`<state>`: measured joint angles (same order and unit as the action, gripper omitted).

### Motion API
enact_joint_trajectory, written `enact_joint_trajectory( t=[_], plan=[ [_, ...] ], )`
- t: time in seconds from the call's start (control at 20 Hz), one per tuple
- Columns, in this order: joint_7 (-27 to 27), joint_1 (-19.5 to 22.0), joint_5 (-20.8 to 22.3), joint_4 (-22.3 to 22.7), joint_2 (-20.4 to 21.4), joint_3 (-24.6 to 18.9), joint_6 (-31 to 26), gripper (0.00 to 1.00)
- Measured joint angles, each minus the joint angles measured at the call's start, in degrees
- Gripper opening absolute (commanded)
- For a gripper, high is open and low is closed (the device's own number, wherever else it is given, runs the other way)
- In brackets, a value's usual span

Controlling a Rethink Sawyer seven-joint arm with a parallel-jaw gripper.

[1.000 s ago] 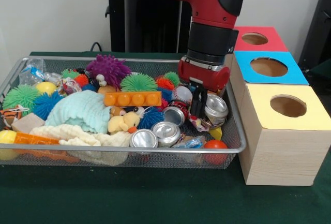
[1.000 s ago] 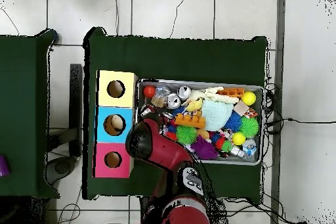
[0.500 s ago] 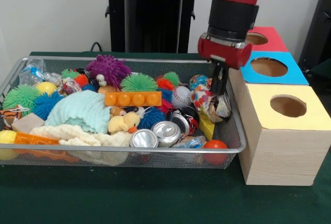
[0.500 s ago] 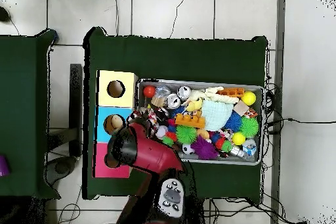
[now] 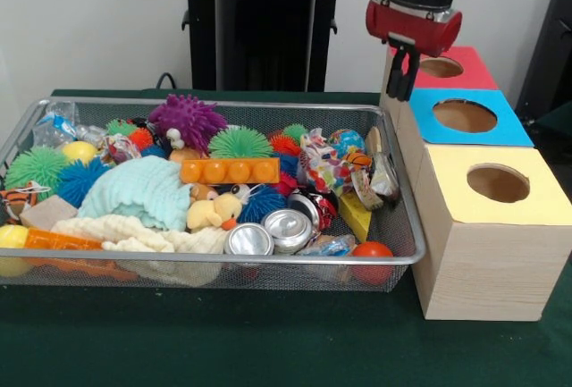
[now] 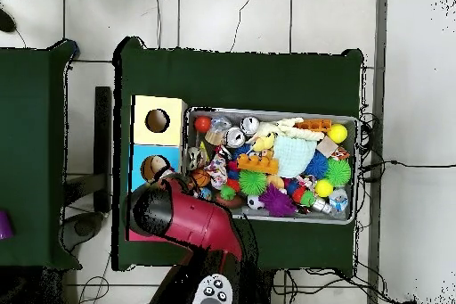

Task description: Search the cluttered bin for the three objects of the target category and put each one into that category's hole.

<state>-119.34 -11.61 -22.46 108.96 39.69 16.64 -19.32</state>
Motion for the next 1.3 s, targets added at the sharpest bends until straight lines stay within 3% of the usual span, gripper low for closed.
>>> enact_joint_trajectory(
  t=[0.45, 0.5, 0.95, 1.3],
  plan=[
    [0.0, 1.4, 0.0, -0.1, 1.1, 0.9, 0.0, 0.0],
    [0.0, 2.2, 0.0, -0.1, 1.1, 0.9, 0.0, 1.0],
    [0.0, 4.4, 0.0, -0.1, 0.8, 0.8, 2.5, 1.0],
    [0.0, 7.6, 0.5, -0.1, -0.4, -0.4, 10.0, 1.0]
  ],
)
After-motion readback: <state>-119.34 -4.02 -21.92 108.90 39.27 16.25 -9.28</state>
